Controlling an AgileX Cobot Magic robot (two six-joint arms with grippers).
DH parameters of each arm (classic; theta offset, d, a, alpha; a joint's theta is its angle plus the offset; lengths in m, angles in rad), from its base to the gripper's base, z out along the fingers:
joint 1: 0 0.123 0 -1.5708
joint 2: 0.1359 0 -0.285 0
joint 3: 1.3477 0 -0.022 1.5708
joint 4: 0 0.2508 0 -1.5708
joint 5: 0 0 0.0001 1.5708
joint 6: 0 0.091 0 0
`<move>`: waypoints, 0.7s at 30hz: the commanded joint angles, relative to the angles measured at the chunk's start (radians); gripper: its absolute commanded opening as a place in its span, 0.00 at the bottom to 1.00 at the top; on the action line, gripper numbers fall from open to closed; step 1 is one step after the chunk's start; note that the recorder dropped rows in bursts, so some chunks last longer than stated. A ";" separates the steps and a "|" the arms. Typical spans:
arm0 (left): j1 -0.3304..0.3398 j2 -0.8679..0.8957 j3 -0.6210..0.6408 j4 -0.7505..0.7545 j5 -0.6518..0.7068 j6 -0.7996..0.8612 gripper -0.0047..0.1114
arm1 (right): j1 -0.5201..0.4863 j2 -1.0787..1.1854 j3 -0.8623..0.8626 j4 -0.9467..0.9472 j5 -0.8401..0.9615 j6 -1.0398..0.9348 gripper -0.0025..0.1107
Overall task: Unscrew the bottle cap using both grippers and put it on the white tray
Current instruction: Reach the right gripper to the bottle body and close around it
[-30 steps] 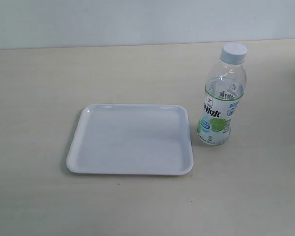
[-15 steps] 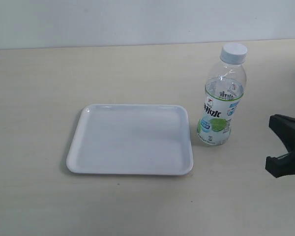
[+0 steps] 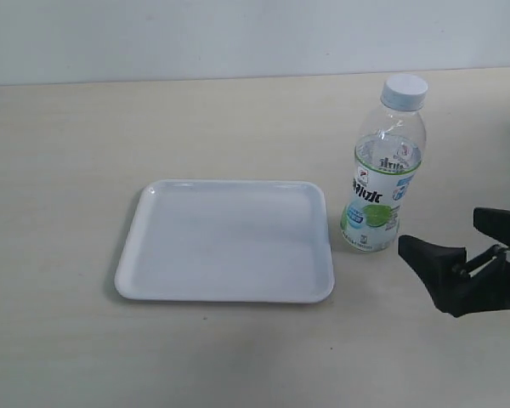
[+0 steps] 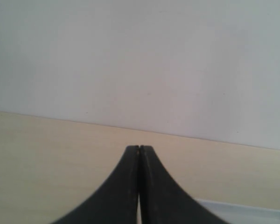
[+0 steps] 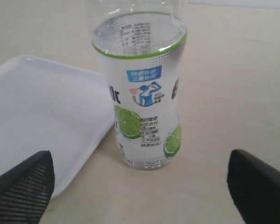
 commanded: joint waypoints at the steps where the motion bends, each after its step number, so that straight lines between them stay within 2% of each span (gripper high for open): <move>1: 0.000 -0.006 -0.001 -0.005 0.000 -0.005 0.04 | -0.003 0.081 -0.043 -0.026 -0.017 0.025 0.87; 5: 0.000 -0.006 -0.001 -0.005 0.000 -0.005 0.04 | -0.003 0.180 -0.093 -0.095 -0.115 0.026 0.87; 12: 0.000 -0.006 -0.001 -0.005 0.000 -0.005 0.04 | -0.003 0.364 -0.243 -0.094 -0.110 0.018 0.87; 15: 0.000 -0.006 -0.001 -0.005 0.000 -0.005 0.04 | -0.003 0.446 -0.282 -0.115 -0.191 0.018 0.87; 21: 0.000 -0.006 -0.001 -0.005 0.000 -0.005 0.04 | -0.003 0.527 -0.366 -0.145 -0.211 0.018 0.87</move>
